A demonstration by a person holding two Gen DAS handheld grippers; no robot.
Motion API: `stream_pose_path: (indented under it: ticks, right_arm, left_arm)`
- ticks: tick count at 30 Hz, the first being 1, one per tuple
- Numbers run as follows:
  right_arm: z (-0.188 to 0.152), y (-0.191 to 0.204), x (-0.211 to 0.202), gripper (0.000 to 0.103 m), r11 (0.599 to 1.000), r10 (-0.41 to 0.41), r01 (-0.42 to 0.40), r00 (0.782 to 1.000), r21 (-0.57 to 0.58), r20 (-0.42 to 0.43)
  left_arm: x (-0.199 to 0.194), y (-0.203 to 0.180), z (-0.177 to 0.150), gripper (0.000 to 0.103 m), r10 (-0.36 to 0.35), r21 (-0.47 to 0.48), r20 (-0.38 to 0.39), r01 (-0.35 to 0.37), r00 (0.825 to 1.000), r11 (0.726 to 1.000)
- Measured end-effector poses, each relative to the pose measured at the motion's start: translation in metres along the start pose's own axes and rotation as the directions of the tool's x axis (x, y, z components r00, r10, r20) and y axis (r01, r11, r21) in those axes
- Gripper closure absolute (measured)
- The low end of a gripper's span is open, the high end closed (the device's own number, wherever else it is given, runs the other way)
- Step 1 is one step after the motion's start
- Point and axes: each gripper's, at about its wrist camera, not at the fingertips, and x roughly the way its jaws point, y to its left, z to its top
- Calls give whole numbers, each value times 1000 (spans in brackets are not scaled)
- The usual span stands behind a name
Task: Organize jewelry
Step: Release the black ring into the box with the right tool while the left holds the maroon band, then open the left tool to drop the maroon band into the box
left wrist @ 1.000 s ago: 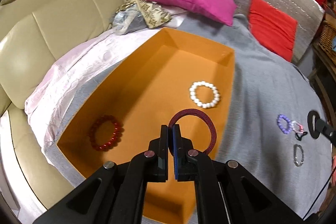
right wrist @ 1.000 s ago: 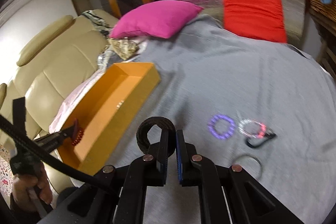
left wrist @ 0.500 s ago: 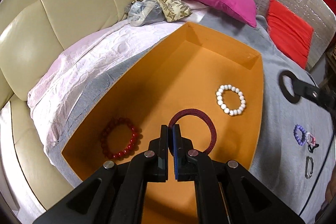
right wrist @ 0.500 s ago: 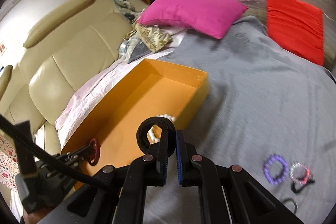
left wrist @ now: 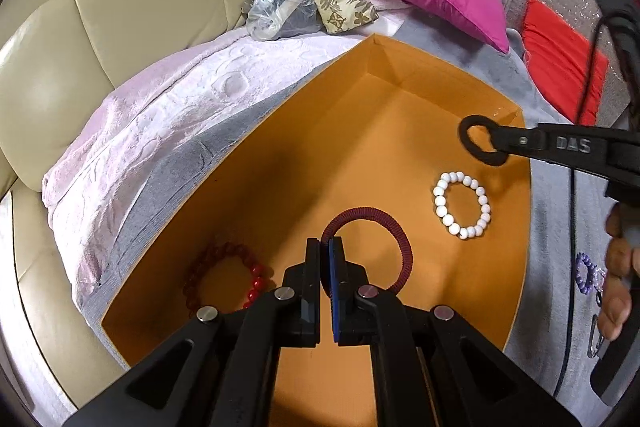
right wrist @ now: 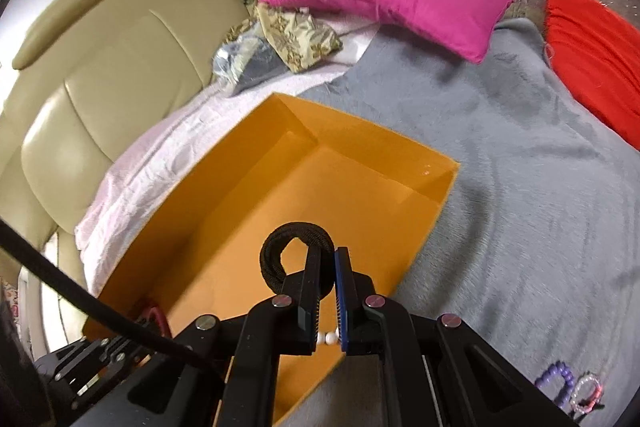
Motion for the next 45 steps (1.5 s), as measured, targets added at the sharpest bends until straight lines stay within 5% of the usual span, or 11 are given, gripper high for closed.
stream_pose_path:
  ticks: [13, 14, 18, 22, 27, 35, 45]
  right_arm:
    - [18, 2, 44, 92, 1000, -18, 19, 998, 12, -67]
    - [18, 1, 45, 89, 1000, -22, 23, 997, 13, -69]
    - [19, -6, 40, 46, 998, -36, 38, 998, 40, -48]
    - [17, -10, 19, 46, 999, -31, 31, 999, 41, -9]
    - [-1, -22, -23, 46, 999, -27, 25, 998, 41, 53]
    - [-96, -84, -114, 45, 988, -70, 50, 989, 147, 132]
    - [-239, -187, -165, 44, 909, -187, 146, 980, 391, 70]
  left_arm:
    - [12, 1, 2, 99, 21, 6, -20, -21, 1000, 1000]
    - [13, 1, 2, 99, 25, 6, -23, -25, 999, 1000]
    - [14, 5, 3, 97, 40, -12, -28, -40, 999, 999]
    - [5, 8, 2, 64, 40, -23, -14, -40, 999, 999]
    - [-16, 9, -1, 54, 52, -17, 25, -51, 998, 999]
    - [-49, -8, -22, 41, 18, -32, 69, -16, 997, 999]
    - [-64, -95, -63, 41, -65, 130, 35, 60, 997, 990]
